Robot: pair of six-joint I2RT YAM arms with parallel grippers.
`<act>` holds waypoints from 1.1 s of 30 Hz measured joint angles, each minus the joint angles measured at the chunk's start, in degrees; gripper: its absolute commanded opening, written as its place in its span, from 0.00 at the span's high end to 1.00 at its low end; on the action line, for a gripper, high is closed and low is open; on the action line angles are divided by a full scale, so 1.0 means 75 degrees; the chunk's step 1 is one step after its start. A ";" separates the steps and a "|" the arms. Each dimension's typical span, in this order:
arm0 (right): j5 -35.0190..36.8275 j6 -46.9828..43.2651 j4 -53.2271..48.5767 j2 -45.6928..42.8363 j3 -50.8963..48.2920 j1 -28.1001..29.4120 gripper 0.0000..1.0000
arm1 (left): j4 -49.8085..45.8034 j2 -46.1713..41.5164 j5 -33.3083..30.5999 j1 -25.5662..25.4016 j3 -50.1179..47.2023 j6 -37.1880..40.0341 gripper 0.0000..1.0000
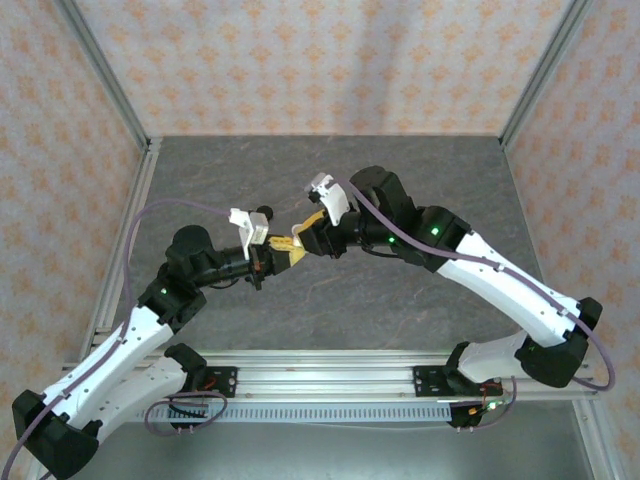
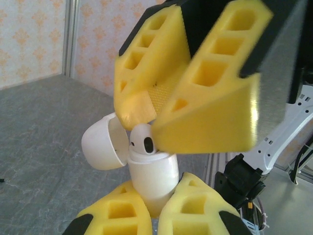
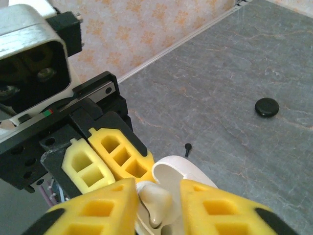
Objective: Insert the wireless bluetooth earbuds into the charging case
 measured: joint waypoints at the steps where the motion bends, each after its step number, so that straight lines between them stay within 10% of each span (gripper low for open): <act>1: 0.0003 0.0038 -0.0038 0.0023 0.0038 0.0006 0.61 | -0.0003 0.0017 -0.0015 0.0000 0.0009 0.0000 1.00; 33: 0.1839 0.1553 -0.1192 0.0079 0.1227 -0.0487 0.52 | -0.0035 -0.0108 -0.0280 -0.0085 0.0070 0.0239 1.00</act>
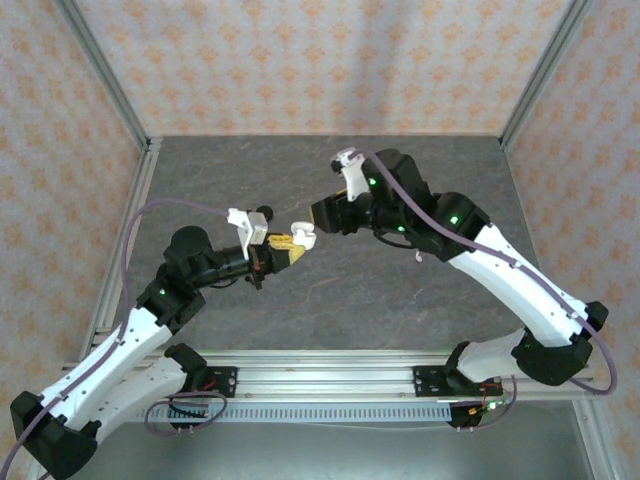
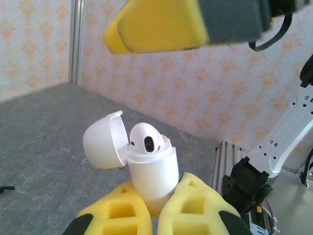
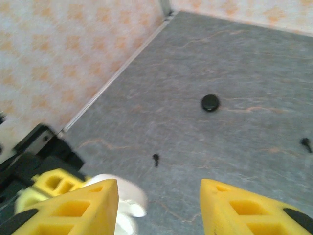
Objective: Insert the wireless bluetooth earbuds into the charging case
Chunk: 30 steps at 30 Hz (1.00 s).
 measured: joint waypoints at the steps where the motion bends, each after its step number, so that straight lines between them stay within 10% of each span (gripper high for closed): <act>1: 0.0140 0.0119 -0.0058 -0.0058 -0.0023 -0.0187 0.52 | -0.0012 -0.0015 -0.0009 0.0000 0.0000 0.0026 1.00; 18: -0.0291 0.1909 -0.0382 -0.0516 -0.2620 -0.3474 0.52 | -0.0361 -0.0035 -0.0169 0.0000 -0.0009 0.0315 1.00; 30: -0.0373 0.1533 -0.0440 0.1402 -0.3995 -0.5779 0.63 | -0.0641 -0.0070 -0.0169 0.0000 -0.0009 0.0522 1.00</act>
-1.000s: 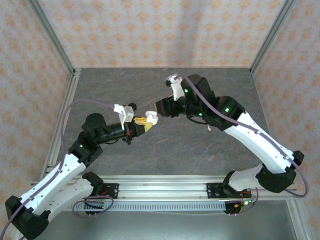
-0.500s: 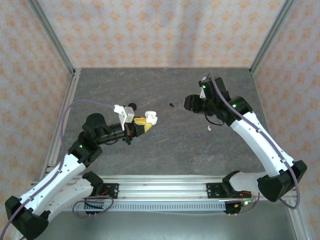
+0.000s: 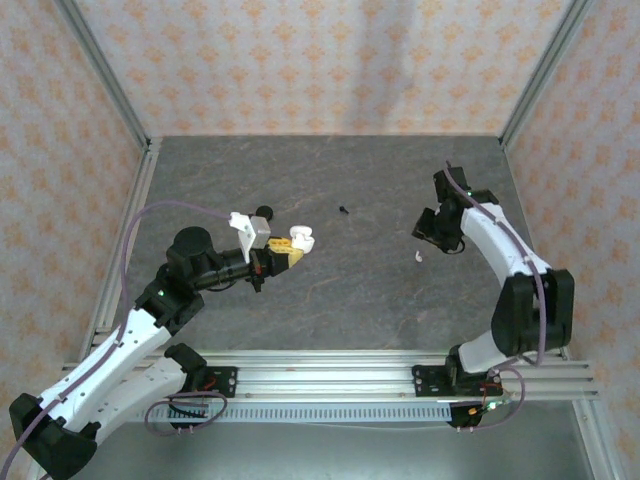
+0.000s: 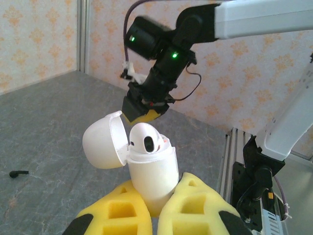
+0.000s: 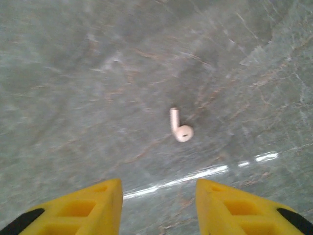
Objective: Insert the wireless bluetooth earbuds into the charging case
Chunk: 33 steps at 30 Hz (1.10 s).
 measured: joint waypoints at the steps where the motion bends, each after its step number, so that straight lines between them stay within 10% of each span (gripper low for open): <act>1: 0.0003 -0.0029 0.0026 0.0157 -0.0052 -0.0082 0.67 | -0.0029 0.0000 0.0000 0.0000 0.0000 0.0029 1.00; 33: -0.0446 -0.0455 0.1897 0.1609 -0.1020 -0.0708 0.85 | -0.0149 0.0003 0.0000 0.0000 -0.0117 0.0181 1.00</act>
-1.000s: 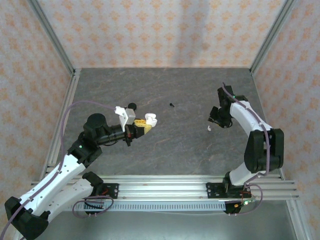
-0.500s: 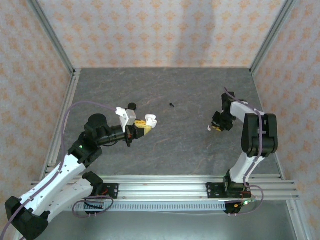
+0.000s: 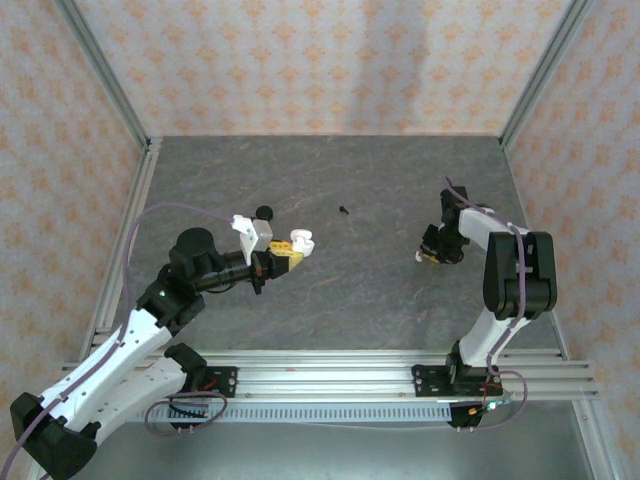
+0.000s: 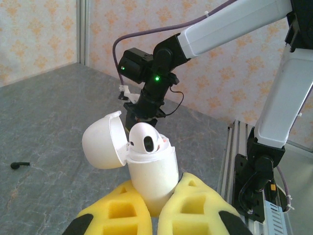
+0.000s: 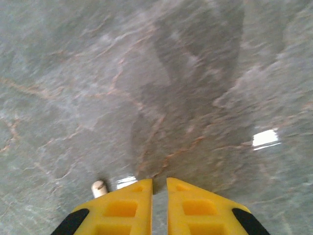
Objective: Insert the wireless bluetooth earbuds into the charging case
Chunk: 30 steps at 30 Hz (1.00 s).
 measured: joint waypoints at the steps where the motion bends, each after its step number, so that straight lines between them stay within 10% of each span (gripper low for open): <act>1: -0.0038 0.0047 0.0052 -0.0038 -0.0035 0.0096 0.85 | 0.0000 0.0000 0.0000 0.0000 0.0000 0.0000 1.00; 22: -0.1588 0.1722 0.0440 -0.0184 -0.0020 0.3153 0.84 | -0.0172 -0.0338 -0.0029 -0.0015 -0.0050 0.0000 1.00; 30: -0.0670 0.2267 0.0015 -0.1166 0.0189 0.3182 0.63 | -0.0219 -0.0501 -0.0061 -0.0015 -0.0108 -0.0003 1.00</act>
